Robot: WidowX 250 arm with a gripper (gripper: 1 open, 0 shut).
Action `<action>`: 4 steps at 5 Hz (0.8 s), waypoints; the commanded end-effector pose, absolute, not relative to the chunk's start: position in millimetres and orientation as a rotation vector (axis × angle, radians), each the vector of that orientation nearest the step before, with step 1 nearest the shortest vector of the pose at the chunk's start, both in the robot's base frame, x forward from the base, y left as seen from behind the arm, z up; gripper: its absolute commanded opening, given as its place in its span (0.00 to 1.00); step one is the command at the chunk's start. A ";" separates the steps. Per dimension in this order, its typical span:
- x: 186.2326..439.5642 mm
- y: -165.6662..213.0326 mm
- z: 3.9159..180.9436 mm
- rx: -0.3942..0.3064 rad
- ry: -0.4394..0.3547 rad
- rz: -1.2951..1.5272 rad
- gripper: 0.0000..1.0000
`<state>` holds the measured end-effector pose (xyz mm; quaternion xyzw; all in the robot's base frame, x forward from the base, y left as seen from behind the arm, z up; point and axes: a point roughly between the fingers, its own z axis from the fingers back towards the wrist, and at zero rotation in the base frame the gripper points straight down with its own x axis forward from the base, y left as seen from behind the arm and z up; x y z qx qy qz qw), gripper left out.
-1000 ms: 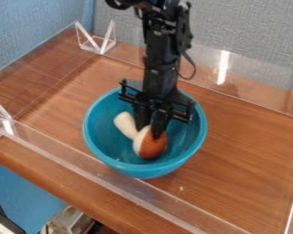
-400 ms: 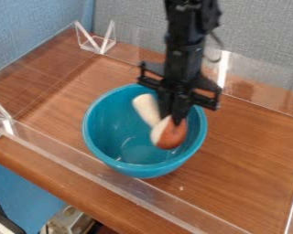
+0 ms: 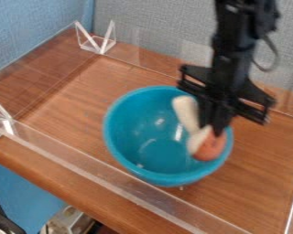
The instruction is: Remove the mushroom from inside the blue bowl and put it on the table
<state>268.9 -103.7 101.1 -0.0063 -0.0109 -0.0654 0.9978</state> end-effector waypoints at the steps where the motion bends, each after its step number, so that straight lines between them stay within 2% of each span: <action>1: 273.6 -133.0 100.4 -0.030 -0.066 -0.199 0.00; 2: 272.5 -140.8 78.7 -0.041 -0.047 -0.220 0.00; 4: 273.9 -122.8 57.6 -0.074 -0.039 -0.214 0.00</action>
